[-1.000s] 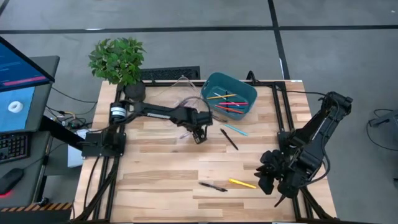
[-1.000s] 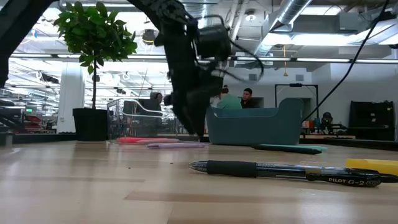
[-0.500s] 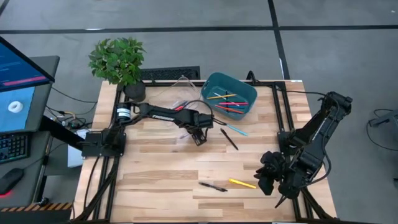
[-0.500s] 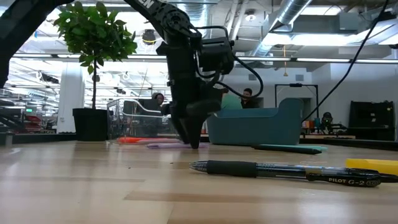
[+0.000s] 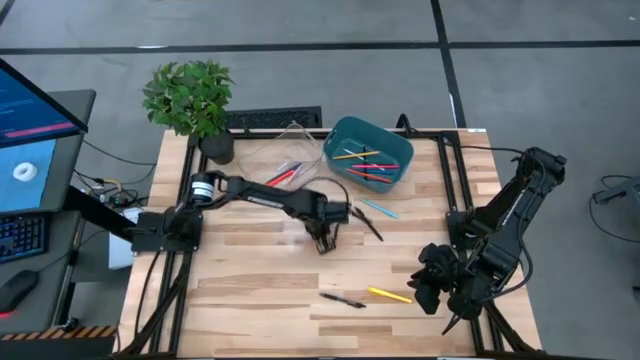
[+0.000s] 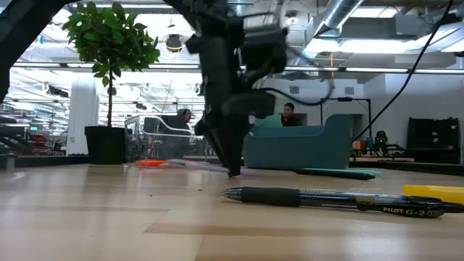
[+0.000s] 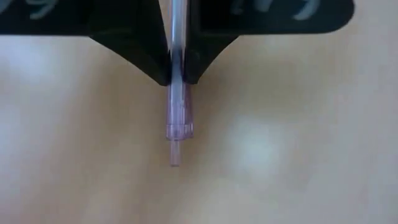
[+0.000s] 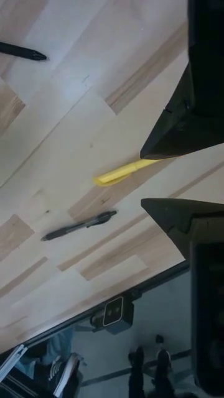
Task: Sort pens & pencils
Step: Put the purple pen into the transparent bin
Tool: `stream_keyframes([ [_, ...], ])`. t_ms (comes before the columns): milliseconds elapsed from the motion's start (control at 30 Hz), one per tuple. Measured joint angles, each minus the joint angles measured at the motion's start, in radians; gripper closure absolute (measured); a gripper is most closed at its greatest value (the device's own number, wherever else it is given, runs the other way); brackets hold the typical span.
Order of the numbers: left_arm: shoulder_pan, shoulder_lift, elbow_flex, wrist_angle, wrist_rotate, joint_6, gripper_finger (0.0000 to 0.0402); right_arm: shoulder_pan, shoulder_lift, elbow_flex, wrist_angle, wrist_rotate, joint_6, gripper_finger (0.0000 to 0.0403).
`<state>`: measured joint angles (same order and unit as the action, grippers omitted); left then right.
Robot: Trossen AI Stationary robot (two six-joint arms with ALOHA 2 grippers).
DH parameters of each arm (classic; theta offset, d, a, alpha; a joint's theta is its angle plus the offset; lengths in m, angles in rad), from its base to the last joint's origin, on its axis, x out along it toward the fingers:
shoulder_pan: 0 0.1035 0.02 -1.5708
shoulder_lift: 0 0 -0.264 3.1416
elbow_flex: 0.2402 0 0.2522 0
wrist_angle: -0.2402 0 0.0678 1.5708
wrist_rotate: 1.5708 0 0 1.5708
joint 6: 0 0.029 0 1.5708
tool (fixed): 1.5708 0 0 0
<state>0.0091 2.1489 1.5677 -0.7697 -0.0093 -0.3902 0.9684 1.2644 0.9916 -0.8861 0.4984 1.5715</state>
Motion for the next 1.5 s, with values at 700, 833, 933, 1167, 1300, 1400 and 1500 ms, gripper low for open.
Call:
stream_keyframes([
  [700,-0.073,-0.118,0.726,-0.514,-0.284,0.087,0.0378,-0.001,0.000,0.000,-0.003,0.013,-0.005,0.0275],
  [833,0.004,-0.181,0.684,-0.625,-0.323,0.074,0.0379,-0.008,0.000,0.000,-0.010,0.027,-0.008,0.0275],
  [933,0.077,-0.190,0.668,-0.642,-0.358,0.115,0.0375,-0.015,0.000,0.000,-0.018,0.027,-0.008,0.0275],
  [1167,0.286,-0.161,0.662,-0.659,-0.283,0.182,0.0376,-0.029,0.000,-0.001,-0.032,0.027,-0.018,0.0276],
  [1300,0.374,-0.159,0.570,-0.593,-0.279,0.198,0.0372,-0.028,0.000,-0.001,-0.036,0.027,-0.027,0.0275],
  [1400,0.415,-0.158,0.429,-0.543,-0.259,0.201,0.0370,-0.028,0.000,-0.001,-0.044,0.027,-0.027,0.0276],
  [1500,0.445,-0.160,0.263,-0.458,-0.226,0.204,0.0369,-0.028,0.000,-0.001,-0.051,0.027,-0.027,0.0277],
])
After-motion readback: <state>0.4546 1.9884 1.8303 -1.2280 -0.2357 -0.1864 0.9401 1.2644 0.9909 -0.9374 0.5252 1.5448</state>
